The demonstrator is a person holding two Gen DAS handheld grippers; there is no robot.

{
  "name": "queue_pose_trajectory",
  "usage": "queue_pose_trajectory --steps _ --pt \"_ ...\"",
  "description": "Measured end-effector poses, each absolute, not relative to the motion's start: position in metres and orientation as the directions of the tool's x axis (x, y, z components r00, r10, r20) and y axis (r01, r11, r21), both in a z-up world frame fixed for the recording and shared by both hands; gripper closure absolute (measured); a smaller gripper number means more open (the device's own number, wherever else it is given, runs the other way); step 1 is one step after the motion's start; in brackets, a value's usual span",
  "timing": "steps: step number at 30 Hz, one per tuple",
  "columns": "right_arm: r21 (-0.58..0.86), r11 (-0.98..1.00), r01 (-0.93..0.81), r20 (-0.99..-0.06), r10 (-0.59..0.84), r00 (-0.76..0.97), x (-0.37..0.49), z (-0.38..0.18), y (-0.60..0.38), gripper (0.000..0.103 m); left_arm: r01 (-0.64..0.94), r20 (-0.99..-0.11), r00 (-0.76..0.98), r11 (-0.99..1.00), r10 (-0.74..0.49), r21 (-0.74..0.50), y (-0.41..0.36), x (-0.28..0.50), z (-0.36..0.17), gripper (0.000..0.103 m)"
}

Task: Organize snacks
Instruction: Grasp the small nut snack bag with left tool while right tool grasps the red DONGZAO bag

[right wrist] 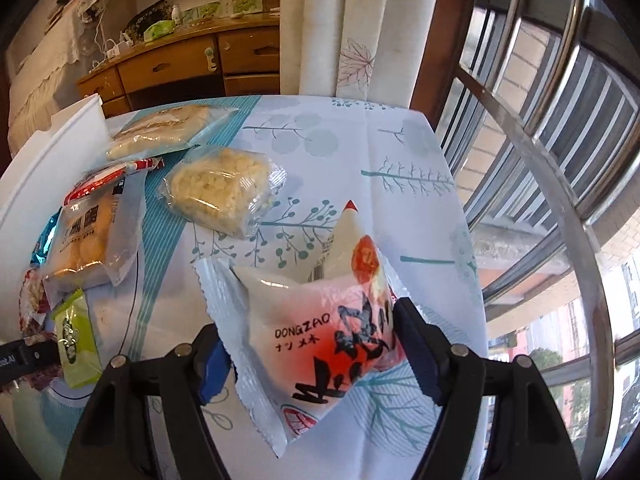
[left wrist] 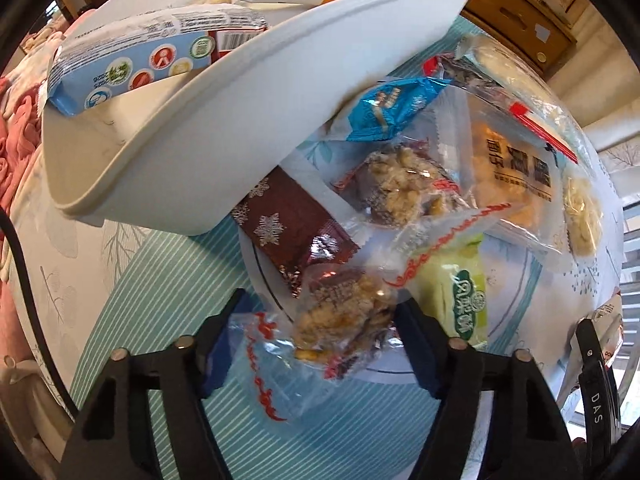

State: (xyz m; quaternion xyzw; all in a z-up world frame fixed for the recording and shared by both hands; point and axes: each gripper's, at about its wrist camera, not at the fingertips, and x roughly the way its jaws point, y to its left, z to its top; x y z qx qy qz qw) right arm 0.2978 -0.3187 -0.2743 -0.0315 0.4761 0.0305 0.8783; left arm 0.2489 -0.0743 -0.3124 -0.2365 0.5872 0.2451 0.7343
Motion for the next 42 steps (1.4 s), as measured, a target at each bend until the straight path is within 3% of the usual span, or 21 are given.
queue_pose_trajectory --steps 5,25,42 --pt "0.038 0.996 -0.079 -0.851 0.073 0.520 0.293 -0.270 -0.320 0.031 -0.621 -0.981 0.185 0.781 0.066 -0.065 -0.081 0.256 -0.304 0.053" --pt "0.164 0.981 -0.101 -0.890 0.191 0.413 0.206 -0.239 -0.290 0.031 -0.391 -0.999 0.032 0.920 0.041 0.025 -0.121 0.264 -0.293 0.056" --pt "0.152 0.988 -0.017 -0.860 0.140 0.490 0.154 -0.179 -0.271 0.031 0.152 -0.994 0.096 0.988 -0.056 -0.041 -0.140 0.247 -0.190 0.056"
